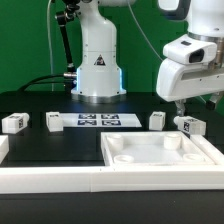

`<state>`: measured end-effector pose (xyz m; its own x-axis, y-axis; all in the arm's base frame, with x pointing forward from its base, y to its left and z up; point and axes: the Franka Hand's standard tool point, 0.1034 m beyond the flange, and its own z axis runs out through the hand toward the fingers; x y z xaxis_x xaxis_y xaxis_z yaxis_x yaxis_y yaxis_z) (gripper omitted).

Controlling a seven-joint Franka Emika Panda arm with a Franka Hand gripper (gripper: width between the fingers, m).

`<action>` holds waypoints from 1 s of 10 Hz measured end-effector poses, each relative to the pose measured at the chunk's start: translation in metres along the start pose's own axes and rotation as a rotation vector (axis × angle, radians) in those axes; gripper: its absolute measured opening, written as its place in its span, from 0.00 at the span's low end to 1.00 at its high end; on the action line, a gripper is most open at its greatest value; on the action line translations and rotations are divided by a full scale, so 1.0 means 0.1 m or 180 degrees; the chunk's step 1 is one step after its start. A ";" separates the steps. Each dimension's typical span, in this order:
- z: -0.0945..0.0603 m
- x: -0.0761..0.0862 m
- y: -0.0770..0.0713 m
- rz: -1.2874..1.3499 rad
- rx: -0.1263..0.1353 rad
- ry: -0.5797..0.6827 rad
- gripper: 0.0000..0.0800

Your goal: Assemble square table

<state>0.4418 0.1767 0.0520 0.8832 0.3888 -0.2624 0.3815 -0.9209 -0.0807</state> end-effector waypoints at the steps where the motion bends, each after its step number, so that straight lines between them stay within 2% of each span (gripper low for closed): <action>1: 0.02 0.04 -0.01 0.0057 0.0064 -0.0090 0.81; 5: 0.06 -0.03 -0.04 0.0012 0.0130 -0.0937 0.81; 10: 0.22 -0.07 -0.20 -0.0097 0.0215 -0.1939 0.81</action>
Offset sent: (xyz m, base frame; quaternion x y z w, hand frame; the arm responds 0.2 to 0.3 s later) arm 0.0000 0.0000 0.0000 0.0000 -0.1938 0.0000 0.9810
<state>0.4222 0.1922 0.0346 0.5497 0.3470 -0.7599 0.3683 -0.9172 -0.1524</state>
